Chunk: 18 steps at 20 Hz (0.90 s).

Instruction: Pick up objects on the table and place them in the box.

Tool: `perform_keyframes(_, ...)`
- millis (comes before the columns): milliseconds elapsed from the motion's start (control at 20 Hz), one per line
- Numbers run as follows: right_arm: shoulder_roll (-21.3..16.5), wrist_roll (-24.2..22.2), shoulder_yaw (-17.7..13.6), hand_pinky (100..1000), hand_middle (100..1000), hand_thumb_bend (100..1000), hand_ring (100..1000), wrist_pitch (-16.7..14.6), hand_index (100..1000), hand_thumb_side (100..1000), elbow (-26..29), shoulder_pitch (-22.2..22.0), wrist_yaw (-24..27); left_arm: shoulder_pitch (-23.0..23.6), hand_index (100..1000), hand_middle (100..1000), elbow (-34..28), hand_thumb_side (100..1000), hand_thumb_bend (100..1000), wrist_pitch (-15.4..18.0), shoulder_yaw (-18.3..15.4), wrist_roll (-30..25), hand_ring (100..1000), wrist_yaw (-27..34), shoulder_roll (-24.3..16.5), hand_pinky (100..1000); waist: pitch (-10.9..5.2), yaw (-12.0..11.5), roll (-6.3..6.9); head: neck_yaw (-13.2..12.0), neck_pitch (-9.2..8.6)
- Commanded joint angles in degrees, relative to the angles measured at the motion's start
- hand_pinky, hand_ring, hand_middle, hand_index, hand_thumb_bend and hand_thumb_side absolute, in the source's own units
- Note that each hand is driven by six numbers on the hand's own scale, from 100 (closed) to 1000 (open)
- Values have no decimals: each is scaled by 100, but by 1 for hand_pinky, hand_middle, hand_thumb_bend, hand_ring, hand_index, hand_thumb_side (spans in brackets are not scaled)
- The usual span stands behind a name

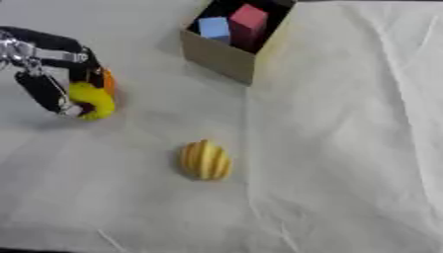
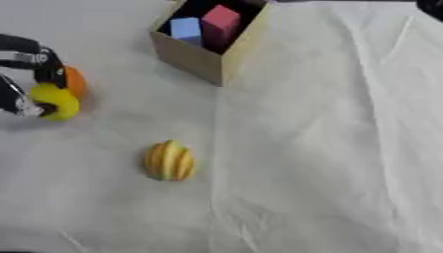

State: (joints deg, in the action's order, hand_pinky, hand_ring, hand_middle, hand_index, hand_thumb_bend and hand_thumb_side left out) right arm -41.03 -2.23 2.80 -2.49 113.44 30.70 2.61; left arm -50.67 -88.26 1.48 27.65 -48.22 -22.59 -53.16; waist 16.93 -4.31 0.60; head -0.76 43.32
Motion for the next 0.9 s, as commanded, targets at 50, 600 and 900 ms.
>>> perform_keyframes(50, -102, -5, -40, 914, 641, 100, 697, -10, 797, 549, 115, 96, 1, -358, 654, 550, -298, 100, 235, -23, -322, 15, 582, -237, -33, 682, -158, 11, 9, 14, -1)
perform_keyframes(600, 44, -464, 233, 924, 645, 100, 700, 287, 805, 528, 115, 75, 222, -1813, 658, 546, 515, 100, 222, 27, -776, 504, 578, -1003, 1403, 680, -159, 253, 29, -204, -52)
perform_keyframes(900, 149, -640, 220, 924, 644, 100, 698, 335, 803, 542, 115, 50, 369, -2231, 666, 553, 1364, 100, 242, -110, -797, 1017, 585, -1528, 2256, 690, -117, 363, 69, -268, -93)
